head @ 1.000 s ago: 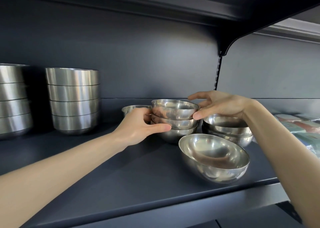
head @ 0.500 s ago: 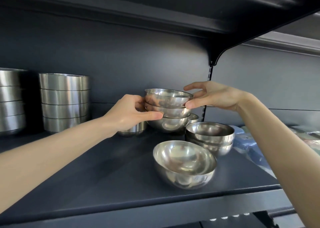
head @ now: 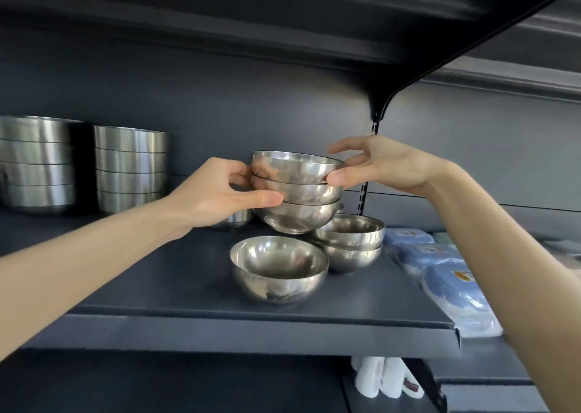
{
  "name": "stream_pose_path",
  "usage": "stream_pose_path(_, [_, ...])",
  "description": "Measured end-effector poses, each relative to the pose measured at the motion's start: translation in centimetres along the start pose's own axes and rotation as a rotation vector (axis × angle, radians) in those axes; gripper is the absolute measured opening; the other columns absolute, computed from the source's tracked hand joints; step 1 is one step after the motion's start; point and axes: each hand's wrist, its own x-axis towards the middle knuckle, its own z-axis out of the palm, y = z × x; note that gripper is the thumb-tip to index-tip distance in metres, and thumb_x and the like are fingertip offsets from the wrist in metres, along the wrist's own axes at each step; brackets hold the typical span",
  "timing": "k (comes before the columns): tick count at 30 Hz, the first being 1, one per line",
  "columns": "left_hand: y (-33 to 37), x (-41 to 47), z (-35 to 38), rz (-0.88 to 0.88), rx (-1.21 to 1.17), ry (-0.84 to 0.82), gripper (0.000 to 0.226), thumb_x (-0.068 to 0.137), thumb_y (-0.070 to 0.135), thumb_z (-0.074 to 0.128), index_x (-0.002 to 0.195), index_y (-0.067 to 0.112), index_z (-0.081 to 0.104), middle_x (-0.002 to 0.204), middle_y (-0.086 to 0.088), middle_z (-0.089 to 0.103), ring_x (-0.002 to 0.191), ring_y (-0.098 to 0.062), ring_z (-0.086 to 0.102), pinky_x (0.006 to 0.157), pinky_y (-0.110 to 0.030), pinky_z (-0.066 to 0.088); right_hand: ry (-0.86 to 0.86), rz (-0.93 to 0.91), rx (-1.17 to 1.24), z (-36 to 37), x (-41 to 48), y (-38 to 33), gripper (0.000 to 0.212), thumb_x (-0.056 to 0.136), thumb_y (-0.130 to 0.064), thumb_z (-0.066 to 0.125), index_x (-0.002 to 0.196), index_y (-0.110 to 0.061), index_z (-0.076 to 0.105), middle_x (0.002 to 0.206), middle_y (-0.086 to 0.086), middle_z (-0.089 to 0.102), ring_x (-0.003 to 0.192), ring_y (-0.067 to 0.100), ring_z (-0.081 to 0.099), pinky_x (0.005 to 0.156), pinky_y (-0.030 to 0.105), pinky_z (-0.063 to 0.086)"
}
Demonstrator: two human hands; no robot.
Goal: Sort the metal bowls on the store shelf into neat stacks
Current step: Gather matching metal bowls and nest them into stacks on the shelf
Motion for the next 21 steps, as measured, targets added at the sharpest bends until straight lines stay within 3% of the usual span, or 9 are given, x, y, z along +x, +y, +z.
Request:
stream_pose_path(2, [0.5,-1.0,0.0,-0.013,0.008,0.002,0.045,0.053,0.043,0.078,0.094,0.024,0.071,0.083,0.013,0.073,0.083,0.003,0.067,0.084,-0.017,0.051,-0.001,-0.013,0.013,0.4,-0.8,-0.2,0.091,0.056,-0.047,0.079,0.135,-0.021,0.043,0.099,-0.001,0.074,0.101,0.013,0.068,0.101,0.024,0.038])
stream_pose_path(6, [1.1,-2.5,0.1,-0.057,0.002,-0.001,0.033,0.065,0.03,0.081,0.096,0.022,0.07,0.08,0.013,0.073,0.079,-0.013,0.066,0.078,-0.021,0.055,-0.016,-0.028,0.023,1.0,-2.1,-0.2,0.092,0.052,-0.052,0.076,0.133,-0.024,0.044,0.091,-0.002,0.076,0.097,0.012,0.069,0.105,0.028,0.036])
stream_pose_path(8, [1.2,-3.2,0.0,-0.065,-0.009,-0.008,0.039,0.062,0.033,0.081,0.097,0.021,0.07,0.08,0.012,0.073,0.078,-0.011,0.067,0.077,-0.026,0.056,-0.028,-0.025,0.021,1.3,-2.4,-0.2,0.096,0.05,-0.056,0.079,0.134,-0.024,0.044,0.09,-0.004,0.076,0.096,0.011,0.069,0.105,0.03,0.036])
stream_pose_path(13, [0.4,-4.5,-0.1,-0.06,-0.013,-0.022,0.029,0.07,0.025,0.081,0.096,0.021,0.07,0.081,0.012,0.073,0.081,0.002,0.067,0.079,-0.011,0.049,-0.027,0.015,0.027,2.6,-2.8,0.2,0.098,0.053,-0.056,0.083,0.137,-0.027,0.043,0.098,-0.004,0.075,0.105,0.008,0.065,0.107,0.031,0.038])
stream_pose_path(21, [-1.1,-6.1,0.4,-0.069,-0.051,-0.065,0.026,0.073,0.02,0.079,0.097,0.019,0.067,0.079,0.012,0.072,0.083,0.0,0.067,0.08,-0.011,0.049,-0.048,0.072,0.046,4.5,-4.1,0.0,0.1,0.053,-0.051,0.084,0.14,-0.025,0.042,0.103,-0.009,0.071,0.102,0.0,0.063,0.099,0.024,0.038])
